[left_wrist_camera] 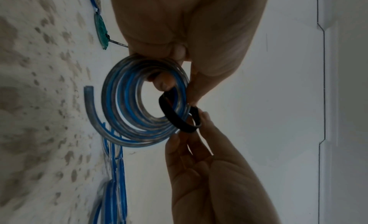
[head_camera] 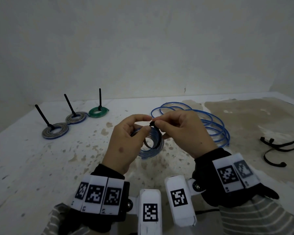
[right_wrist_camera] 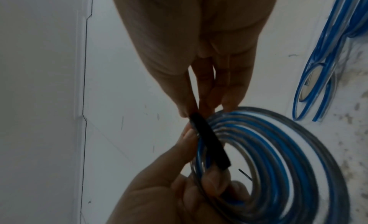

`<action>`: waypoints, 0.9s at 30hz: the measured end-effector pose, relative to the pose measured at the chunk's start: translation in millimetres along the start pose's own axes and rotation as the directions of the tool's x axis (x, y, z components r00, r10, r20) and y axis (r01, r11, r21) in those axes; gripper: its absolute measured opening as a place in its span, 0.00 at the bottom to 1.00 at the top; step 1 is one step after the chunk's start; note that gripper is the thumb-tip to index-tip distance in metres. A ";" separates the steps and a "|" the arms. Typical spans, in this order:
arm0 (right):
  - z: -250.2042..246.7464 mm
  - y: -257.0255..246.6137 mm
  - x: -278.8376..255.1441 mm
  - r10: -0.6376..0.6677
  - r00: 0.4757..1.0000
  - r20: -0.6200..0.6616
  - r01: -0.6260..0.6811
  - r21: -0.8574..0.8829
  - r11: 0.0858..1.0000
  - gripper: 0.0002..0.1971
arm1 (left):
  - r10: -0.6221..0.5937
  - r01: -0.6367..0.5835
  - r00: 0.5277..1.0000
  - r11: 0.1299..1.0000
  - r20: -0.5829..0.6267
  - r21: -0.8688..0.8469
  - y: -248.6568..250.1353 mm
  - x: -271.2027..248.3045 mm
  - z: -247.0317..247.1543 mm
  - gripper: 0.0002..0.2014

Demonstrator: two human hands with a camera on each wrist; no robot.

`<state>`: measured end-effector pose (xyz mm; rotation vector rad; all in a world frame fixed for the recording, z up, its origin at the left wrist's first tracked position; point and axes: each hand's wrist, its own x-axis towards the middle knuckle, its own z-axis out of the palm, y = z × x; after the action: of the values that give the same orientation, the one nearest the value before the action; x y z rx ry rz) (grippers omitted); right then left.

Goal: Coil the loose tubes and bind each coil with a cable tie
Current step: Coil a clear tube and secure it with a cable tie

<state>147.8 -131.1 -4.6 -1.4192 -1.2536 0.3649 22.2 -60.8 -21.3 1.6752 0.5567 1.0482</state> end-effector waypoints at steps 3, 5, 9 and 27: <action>-4.0 1.6 0.7 -0.009 1.000 0.016 0.009 -0.014 1.000 0.08 | -0.037 0.037 0.999 0.999 0.029 -0.010 1.2 -1.2 1.8 0.11; -5.6 3.4 1.6 -0.025 1.000 0.007 0.026 -0.083 0.996 0.06 | -0.062 0.062 0.997 0.998 0.044 -0.006 -0.1 -1.4 3.3 0.10; -4.6 6.5 3.5 -0.090 0.995 0.050 0.101 -0.325 0.940 0.05 | -0.098 0.101 0.994 0.994 0.055 -0.050 -1.2 -1.8 7.0 0.05; 3.1 8.7 1.1 0.165 0.961 0.224 -0.129 -0.167 0.978 0.15 | -0.249 0.201 0.963 0.918 -0.102 -0.341 -2.1 10.2 -4.0 0.06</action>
<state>149.8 -126.7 -12.5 -1.6405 -1.3945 0.5646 24.2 -50.0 -19.2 1.2188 0.6154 1.0333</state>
